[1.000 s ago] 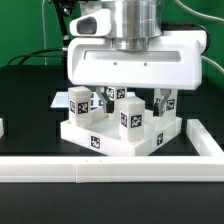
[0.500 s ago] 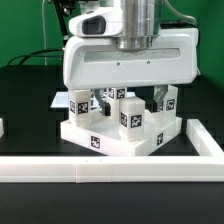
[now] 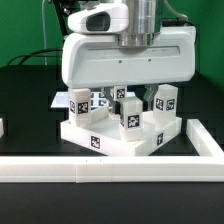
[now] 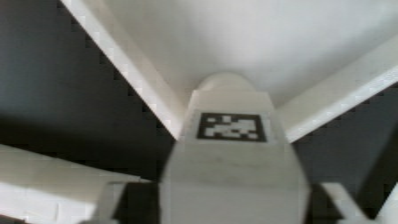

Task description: Assemble square table

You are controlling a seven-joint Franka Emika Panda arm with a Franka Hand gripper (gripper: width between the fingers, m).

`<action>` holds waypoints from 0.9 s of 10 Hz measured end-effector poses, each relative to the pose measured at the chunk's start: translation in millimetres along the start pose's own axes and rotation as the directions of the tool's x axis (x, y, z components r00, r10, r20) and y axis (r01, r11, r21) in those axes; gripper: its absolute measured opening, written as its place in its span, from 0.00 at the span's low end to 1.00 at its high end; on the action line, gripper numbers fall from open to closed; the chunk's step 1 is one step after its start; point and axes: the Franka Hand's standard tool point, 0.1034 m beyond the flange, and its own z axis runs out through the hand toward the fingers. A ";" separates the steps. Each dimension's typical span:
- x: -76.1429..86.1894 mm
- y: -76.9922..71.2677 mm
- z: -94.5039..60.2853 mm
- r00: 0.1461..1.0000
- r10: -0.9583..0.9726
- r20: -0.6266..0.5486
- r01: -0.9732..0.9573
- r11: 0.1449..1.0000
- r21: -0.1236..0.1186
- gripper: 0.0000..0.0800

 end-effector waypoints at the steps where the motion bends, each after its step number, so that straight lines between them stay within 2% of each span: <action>1: 0.0 0.3 0.0 1.000 0.001 0.000 -0.001 1.000 0.000 0.36; 3: 0.0 0.2 0.1 1.000 0.029 -0.001 -0.029 1.000 0.001 0.36; 5: 0.0 0.1 0.1 0.986 0.167 -0.001 -0.167 0.986 0.001 0.36; 7: 0.0 -0.1 0.1 0.946 0.324 0.000 -0.324 0.946 0.002 0.36; 9: -1.5 -1.4 2.2 0.857 0.515 -0.003 -0.515 0.857 0.007 0.36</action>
Offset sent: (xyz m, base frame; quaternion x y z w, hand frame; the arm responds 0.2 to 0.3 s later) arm 0.0000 0.0000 0.0000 0.0000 0.0000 0.1296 0.9916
